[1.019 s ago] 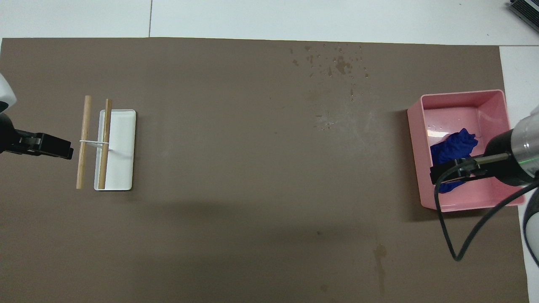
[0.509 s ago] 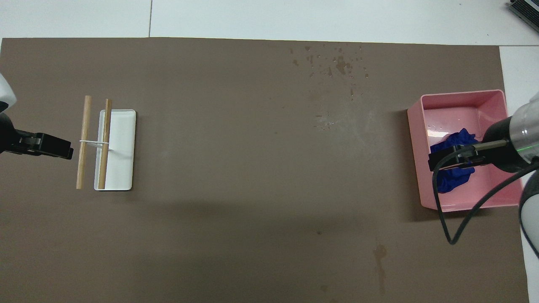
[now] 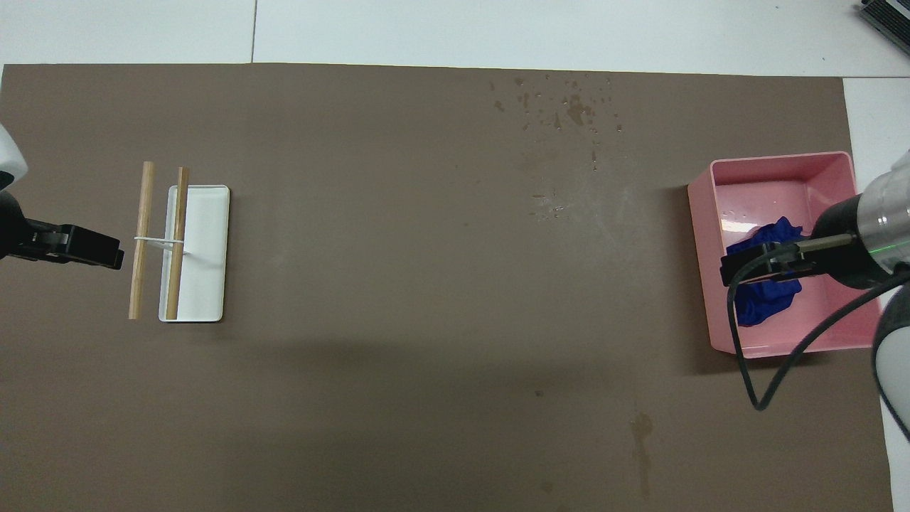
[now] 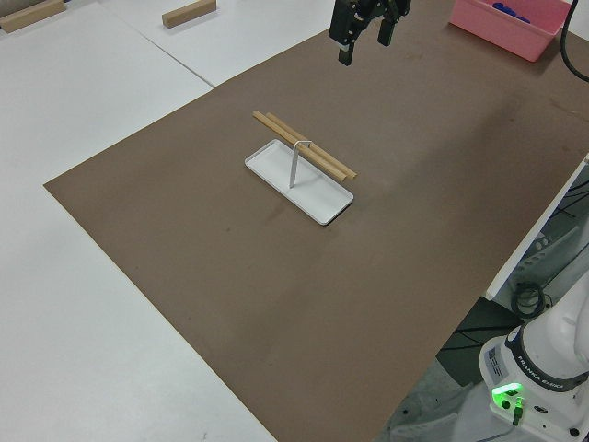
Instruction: Wipe water with towel using both arms
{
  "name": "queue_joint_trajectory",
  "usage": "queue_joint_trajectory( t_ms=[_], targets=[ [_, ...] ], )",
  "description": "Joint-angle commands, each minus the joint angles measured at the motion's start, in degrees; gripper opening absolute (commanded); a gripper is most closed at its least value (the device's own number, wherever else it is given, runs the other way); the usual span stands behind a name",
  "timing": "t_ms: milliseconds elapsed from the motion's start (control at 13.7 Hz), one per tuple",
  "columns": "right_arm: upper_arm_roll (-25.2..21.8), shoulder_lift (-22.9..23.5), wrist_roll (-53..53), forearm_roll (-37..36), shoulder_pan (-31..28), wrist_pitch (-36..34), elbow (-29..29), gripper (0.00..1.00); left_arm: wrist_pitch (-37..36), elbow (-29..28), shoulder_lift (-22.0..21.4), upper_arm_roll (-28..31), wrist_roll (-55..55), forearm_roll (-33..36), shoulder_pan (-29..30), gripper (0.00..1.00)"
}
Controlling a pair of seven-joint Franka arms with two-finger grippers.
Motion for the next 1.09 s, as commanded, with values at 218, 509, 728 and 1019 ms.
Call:
queue_joint_trajectory(
  t_ms=[218,509,728,1019],
  targets=[
    [-1.2,0.4,4.0,1.7,0.7,2.6,0.2,1.0,0.0,-0.1,-0.2,0.2,0.5,-0.4,0.0,1.0],
    [-3.0,1.9,4.0,1.3,0.3,3.2,0.9,1.0,0.0,-0.1,-0.2,0.2,0.5,-0.4,0.0,1.0],
    [-2.9,2.0,4.5,0.8,-0.1,3.5,0.9,1.0,0.0,-0.1,-0.2,0.2,0.5,-0.4,0.0,1.0],
    [-2.6,1.9,8.9,1.4,1.4,3.4,0.9,1.0,0.0,-0.1,-0.2,0.2,0.5,-0.4,0.0,1.0]
  ],
)
